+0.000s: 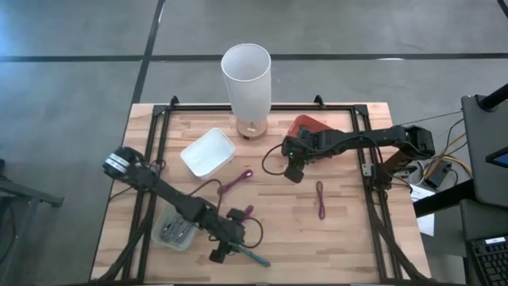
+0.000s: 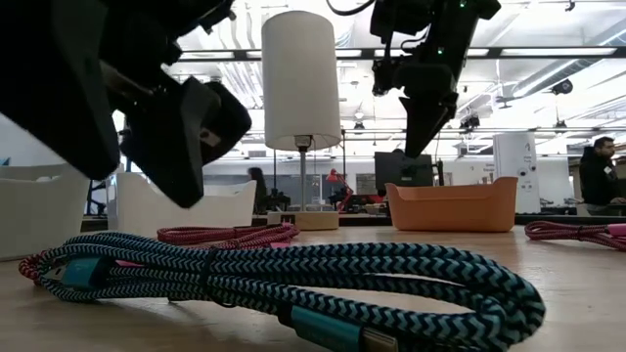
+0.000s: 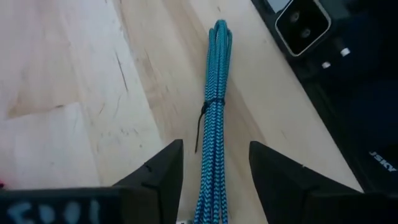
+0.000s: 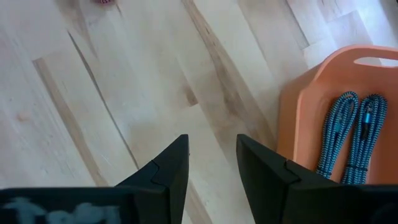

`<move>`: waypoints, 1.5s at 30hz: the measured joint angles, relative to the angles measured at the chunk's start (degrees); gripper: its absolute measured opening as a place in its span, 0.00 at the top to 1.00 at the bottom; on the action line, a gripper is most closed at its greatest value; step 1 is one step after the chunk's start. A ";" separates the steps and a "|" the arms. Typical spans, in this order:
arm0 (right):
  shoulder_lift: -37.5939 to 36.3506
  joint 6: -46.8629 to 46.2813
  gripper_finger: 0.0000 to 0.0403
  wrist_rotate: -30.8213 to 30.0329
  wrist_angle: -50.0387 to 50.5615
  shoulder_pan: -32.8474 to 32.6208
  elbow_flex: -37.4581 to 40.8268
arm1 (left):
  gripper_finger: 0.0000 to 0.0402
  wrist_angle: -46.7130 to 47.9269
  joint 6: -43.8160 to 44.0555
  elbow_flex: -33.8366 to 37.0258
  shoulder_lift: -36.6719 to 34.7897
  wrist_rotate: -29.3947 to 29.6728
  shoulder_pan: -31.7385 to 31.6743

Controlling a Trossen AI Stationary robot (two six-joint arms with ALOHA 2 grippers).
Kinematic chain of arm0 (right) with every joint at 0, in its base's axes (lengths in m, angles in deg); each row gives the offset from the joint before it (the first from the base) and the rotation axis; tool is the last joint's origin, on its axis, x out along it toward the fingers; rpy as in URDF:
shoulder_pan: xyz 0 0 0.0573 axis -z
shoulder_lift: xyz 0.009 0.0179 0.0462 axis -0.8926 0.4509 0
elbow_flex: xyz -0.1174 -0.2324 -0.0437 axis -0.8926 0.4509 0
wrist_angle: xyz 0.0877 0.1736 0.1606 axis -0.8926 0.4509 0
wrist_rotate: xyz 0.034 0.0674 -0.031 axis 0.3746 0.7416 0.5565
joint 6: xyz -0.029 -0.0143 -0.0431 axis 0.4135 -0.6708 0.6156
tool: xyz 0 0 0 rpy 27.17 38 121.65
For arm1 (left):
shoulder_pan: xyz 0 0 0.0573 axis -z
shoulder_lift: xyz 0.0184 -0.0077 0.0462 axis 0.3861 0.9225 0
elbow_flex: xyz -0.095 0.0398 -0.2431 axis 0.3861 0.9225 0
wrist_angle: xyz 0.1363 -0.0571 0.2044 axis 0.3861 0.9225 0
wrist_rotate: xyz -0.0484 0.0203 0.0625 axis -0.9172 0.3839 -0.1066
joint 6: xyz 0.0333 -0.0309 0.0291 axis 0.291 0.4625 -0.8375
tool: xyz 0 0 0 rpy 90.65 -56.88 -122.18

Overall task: Pick & Place USB Port
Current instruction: Put the blue and black charger cable into the orange bin

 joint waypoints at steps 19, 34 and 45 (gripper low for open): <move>0.00 0.24 0.68 -0.04 -2.79 0.00 0.00 | 0.61 -1.21 0.00 0.02 4.89 -1.03 0.20; 0.00 0.36 0.68 -0.58 -3.67 -0.07 0.02 | 0.96 -0.90 -1.16 -0.33 4.00 -0.28 0.00; -0.08 9.18 0.62 -0.17 -7.67 -2.37 -1.17 | 0.96 2.46 0.03 -0.29 -2.37 5.97 -2.71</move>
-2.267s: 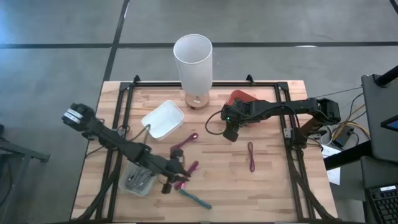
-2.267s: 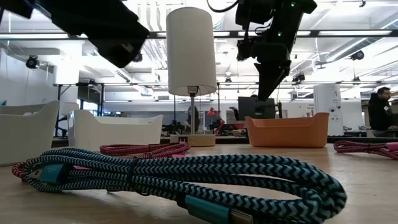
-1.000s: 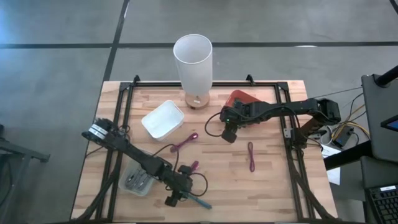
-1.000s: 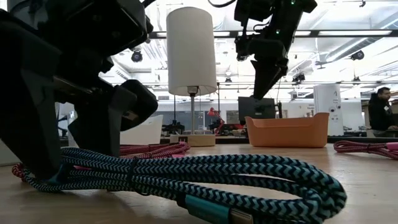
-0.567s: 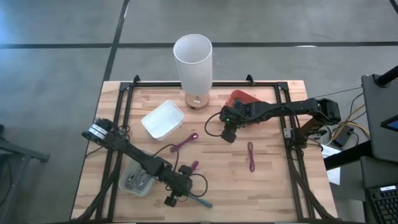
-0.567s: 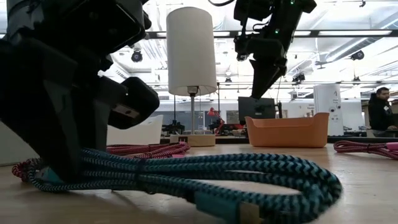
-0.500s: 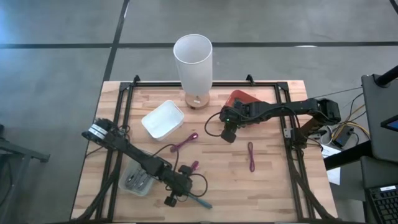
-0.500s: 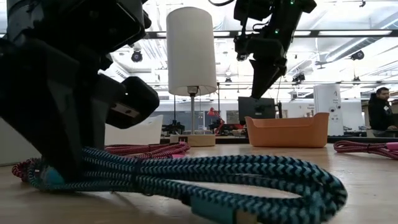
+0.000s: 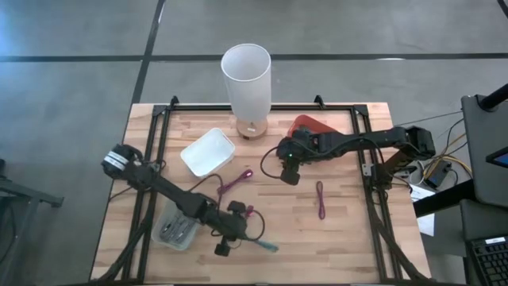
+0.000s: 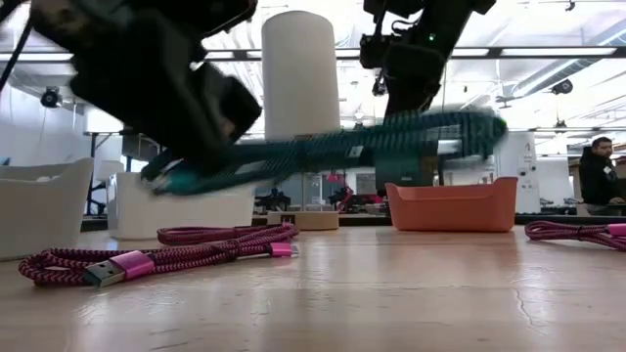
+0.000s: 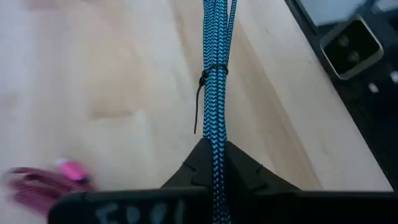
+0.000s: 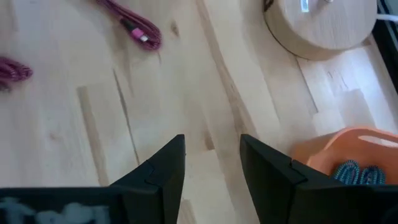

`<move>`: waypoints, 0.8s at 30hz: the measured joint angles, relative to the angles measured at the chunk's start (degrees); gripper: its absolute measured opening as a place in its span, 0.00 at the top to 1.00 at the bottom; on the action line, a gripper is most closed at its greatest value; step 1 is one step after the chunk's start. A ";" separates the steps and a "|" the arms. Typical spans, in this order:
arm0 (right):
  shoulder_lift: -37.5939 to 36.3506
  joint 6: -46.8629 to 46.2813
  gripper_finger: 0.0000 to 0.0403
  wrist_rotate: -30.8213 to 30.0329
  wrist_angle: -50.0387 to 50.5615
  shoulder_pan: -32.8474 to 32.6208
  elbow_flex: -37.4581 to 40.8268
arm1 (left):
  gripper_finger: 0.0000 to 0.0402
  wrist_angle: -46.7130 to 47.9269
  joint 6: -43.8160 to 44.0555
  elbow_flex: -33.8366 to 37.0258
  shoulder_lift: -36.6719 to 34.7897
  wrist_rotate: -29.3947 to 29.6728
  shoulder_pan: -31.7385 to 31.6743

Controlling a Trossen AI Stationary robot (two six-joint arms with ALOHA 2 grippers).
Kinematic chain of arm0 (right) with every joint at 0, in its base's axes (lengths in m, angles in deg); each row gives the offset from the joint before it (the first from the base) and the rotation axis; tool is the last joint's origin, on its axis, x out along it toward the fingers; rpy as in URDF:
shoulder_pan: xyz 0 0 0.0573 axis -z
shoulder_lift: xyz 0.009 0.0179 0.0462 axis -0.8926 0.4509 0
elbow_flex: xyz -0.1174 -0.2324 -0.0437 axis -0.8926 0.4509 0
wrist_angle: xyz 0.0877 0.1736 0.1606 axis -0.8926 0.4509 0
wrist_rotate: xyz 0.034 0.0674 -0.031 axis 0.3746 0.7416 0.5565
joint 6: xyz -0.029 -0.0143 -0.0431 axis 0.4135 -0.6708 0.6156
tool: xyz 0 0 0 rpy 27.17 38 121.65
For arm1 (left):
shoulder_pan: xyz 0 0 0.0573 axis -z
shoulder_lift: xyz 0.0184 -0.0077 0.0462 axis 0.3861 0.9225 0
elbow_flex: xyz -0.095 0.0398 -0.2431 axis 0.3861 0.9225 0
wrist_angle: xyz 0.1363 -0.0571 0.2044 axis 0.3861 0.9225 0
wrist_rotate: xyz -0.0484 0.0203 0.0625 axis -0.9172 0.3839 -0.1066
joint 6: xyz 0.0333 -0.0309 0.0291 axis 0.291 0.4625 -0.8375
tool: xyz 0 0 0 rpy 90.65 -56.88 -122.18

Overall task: Pick & Place USB Port
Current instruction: Put the blue and black charger cable into the orange bin

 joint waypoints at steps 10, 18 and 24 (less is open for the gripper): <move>-0.05 2.41 0.56 7.30 0.03 -1.85 -2.35 | 0.96 10.16 -1.42 0.28 -2.99 2.76 -7.33; 0.08 1.47 0.57 7.41 -0.01 -4.01 -1.48 | 0.96 10.72 -7.59 -1.41 -2.99 10.53 -13.82; 0.10 1.38 0.56 7.41 -0.21 -4.67 -0.99 | 0.96 10.76 -12.79 -4.53 -2.95 10.61 -18.75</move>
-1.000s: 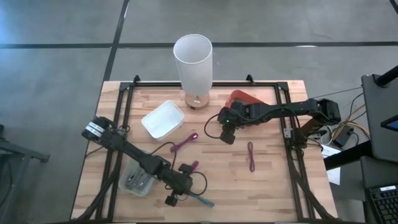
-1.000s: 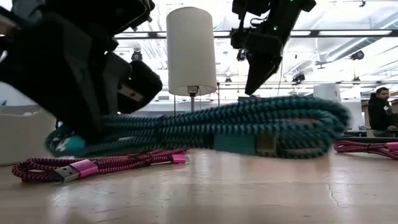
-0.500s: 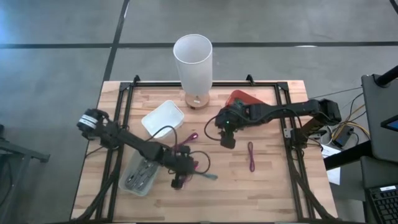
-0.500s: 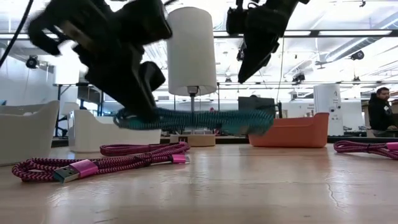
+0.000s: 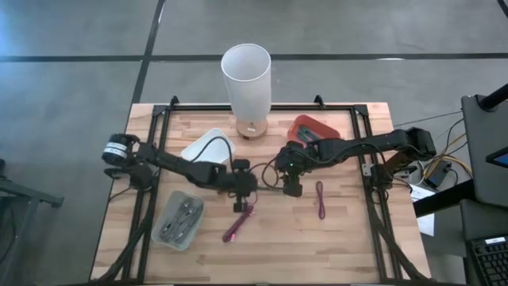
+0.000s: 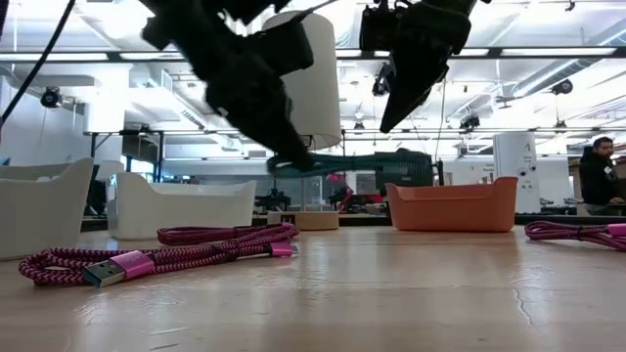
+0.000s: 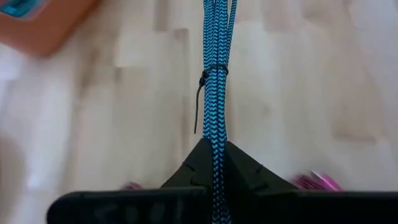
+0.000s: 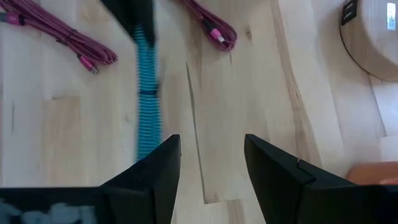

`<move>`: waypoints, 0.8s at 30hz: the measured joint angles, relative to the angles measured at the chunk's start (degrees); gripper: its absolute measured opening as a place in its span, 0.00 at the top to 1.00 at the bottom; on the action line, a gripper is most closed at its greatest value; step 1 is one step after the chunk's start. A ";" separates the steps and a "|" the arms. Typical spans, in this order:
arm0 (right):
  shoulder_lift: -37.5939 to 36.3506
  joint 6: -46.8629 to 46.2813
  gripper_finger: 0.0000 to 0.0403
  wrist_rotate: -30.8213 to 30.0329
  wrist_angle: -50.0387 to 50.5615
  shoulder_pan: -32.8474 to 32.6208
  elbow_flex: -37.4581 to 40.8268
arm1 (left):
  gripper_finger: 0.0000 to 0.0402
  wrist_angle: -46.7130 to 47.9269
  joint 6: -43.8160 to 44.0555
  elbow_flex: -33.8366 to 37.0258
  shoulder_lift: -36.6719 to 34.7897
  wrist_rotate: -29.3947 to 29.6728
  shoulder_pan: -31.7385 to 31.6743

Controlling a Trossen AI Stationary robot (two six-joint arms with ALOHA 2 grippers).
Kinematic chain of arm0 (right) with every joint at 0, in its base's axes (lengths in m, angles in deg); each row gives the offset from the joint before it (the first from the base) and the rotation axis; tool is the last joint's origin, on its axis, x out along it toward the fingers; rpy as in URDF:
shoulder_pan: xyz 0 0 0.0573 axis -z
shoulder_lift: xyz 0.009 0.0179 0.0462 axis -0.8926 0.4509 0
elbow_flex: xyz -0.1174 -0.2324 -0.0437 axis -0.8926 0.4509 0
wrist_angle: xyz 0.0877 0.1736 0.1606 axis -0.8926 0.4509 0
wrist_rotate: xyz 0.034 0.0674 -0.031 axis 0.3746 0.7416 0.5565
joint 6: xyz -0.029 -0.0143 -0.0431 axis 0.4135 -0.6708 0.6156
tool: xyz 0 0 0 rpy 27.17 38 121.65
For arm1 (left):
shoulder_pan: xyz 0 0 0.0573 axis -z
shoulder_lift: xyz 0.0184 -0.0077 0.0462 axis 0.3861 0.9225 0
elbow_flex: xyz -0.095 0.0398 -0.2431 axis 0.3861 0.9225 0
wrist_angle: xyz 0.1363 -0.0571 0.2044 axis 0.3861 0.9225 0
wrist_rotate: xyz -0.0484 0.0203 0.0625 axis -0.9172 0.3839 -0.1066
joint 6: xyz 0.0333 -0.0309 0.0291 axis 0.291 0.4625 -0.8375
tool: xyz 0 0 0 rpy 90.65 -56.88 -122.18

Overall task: Pick & Place USB Port
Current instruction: Put the blue and black charger cable into the orange bin

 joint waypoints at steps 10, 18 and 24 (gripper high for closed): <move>0.04 0.20 0.56 -0.02 -3.51 0.07 2.05 | 0.96 0.06 -4.87 -5.50 0.00 0.61 -5.40; 0.04 0.46 0.56 -0.24 -4.02 0.07 3.32 | 0.96 -0.06 -7.17 -6.39 0.02 0.61 -6.11; 0.04 -0.26 0.60 -0.24 -4.02 0.07 4.01 | 0.96 -0.29 -7.24 -6.39 0.02 0.61 -6.11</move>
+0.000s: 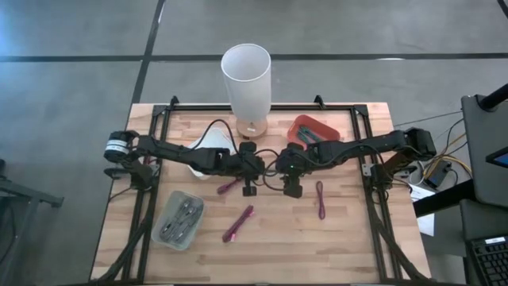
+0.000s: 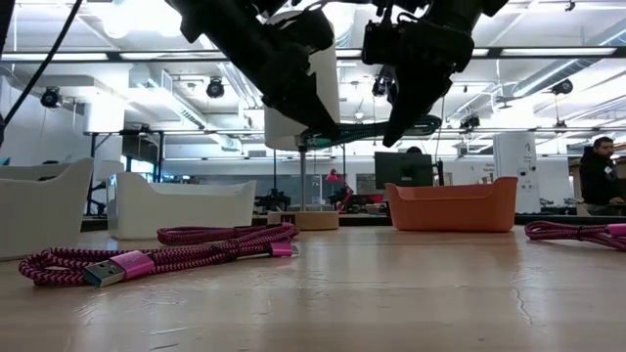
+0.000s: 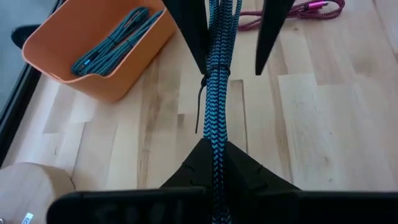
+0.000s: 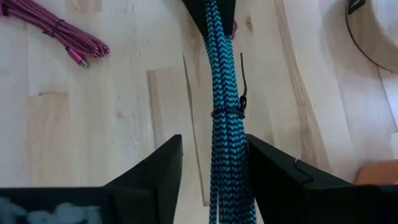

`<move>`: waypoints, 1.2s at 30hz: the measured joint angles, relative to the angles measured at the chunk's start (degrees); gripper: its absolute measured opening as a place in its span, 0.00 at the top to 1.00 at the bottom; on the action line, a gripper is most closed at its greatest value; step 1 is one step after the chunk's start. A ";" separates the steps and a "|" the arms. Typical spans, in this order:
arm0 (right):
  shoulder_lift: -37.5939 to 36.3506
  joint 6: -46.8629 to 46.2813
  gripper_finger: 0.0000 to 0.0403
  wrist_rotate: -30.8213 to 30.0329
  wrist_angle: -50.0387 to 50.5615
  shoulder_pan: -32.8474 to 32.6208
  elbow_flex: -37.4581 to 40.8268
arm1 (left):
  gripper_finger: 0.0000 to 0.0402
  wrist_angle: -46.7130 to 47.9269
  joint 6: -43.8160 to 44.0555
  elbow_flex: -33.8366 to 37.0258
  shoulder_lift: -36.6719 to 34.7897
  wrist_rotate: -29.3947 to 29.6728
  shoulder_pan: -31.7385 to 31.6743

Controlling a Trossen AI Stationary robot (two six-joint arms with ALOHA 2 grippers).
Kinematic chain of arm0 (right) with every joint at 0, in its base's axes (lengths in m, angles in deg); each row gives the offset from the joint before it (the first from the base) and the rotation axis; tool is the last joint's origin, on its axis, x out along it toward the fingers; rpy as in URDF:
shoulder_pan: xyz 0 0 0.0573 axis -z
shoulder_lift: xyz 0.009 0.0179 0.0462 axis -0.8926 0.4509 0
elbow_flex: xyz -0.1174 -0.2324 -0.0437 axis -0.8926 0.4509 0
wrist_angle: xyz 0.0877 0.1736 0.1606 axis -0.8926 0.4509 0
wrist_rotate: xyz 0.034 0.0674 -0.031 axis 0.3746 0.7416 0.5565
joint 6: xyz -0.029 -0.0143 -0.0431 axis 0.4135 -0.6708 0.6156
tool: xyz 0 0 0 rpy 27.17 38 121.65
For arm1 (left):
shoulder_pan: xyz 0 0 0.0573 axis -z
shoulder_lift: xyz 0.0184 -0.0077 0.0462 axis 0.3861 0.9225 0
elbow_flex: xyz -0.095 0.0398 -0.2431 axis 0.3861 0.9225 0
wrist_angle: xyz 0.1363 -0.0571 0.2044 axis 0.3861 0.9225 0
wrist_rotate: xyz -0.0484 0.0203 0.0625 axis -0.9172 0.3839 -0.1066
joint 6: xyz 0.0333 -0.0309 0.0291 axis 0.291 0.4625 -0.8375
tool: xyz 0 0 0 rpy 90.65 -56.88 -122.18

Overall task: Pick & Place USB Port
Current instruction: Put the blue and black charger cable into the orange bin

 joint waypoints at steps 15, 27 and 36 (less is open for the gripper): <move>0.00 -0.20 0.92 -0.15 -0.16 0.00 0.14 | 0.93 0.18 -0.01 0.00 0.00 -0.02 0.04; 0.02 -4.46 0.94 -1.53 -0.25 0.00 1.63 | 0.82 -0.10 2.70 0.00 0.00 1.13 0.04; 0.07 -8.92 0.94 -6.90 0.57 0.08 3.68 | 0.79 0.36 2.76 0.00 0.00 3.87 0.22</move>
